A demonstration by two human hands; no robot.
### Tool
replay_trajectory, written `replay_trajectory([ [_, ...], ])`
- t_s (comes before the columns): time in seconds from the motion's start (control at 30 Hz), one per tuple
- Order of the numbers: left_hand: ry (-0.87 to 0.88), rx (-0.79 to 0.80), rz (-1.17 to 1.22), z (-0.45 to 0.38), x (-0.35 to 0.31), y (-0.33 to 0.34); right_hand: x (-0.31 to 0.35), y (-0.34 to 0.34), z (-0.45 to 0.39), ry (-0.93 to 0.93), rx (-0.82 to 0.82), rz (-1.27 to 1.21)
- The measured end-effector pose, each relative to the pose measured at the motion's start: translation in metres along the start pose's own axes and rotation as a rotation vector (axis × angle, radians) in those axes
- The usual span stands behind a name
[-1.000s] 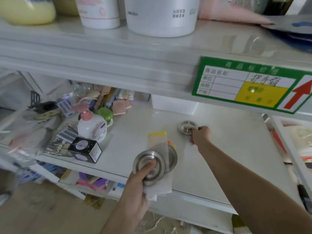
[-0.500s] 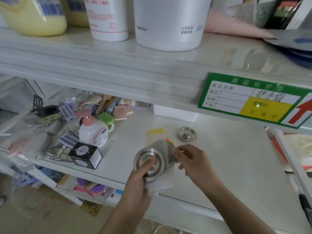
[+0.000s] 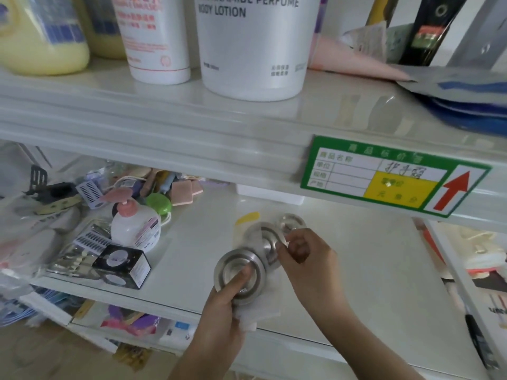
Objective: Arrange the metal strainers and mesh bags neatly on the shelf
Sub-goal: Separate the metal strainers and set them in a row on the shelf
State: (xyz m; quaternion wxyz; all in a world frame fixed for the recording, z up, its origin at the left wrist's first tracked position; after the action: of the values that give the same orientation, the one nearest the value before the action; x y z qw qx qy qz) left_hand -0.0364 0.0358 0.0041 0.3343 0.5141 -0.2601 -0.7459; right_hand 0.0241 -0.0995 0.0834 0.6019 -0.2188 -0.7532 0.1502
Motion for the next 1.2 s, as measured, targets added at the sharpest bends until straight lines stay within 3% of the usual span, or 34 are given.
replay_trajectory([
  [0.13, -0.011, 0.001, 0.055, 0.004, -0.001, -0.011, -0.001, -0.011, -0.016, 0.002, -0.087, -0.049],
  [0.23, 0.032, -0.070, 0.043, 0.004, -0.007, -0.029, -0.046, -0.019, -0.039, 0.222, -0.125, -0.219],
  [0.4, 0.029, -0.128, 0.057, 0.006, -0.011, -0.053, -0.131, 0.003, -0.047, 0.547, -0.001, -0.244],
  [0.53, 0.024, -0.064, 0.029, 0.011, -0.015, -0.048, -0.149, 0.018, -0.040, 0.605, 0.070, -0.213],
  [0.77, 0.185, -0.152, 0.013, 0.016, -0.021, -0.041, -0.147, 0.028, -0.035, 0.648, 0.200, -0.122],
  [0.83, 0.245, -0.189, -0.006, 0.015, -0.025, -0.037, -0.139, 0.026, -0.035, 0.587, 0.186, 0.038],
  [0.9, 0.313, -0.224, -0.042, 0.015, -0.030, -0.034, -0.116, 0.018, -0.037, 0.398, 0.121, 0.212],
  [1.0, 0.343, -0.217, -0.106, 0.018, -0.032, -0.028, -0.052, 0.012, -0.028, 0.074, 0.044, 0.074],
  [1.1, 0.291, -0.204, -0.168, 0.017, -0.026, -0.027, 0.007, 0.032, -0.011, -0.097, 0.285, 0.026],
  [1.2, 0.277, -0.207, -0.192, 0.014, -0.022, -0.023, 0.016, 0.055, 0.003, -0.091, 0.531, 0.222],
])
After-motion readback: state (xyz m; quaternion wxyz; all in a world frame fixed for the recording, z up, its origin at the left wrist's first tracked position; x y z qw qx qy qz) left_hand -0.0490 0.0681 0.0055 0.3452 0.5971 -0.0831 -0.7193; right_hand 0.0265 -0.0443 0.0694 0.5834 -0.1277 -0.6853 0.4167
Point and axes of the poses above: each hand's wrist, its own z-axis away from the middle knuckle, its own y-axis out of the palm, x = y × z, the point moved 5 cm from there along -z, towards the middle knuckle
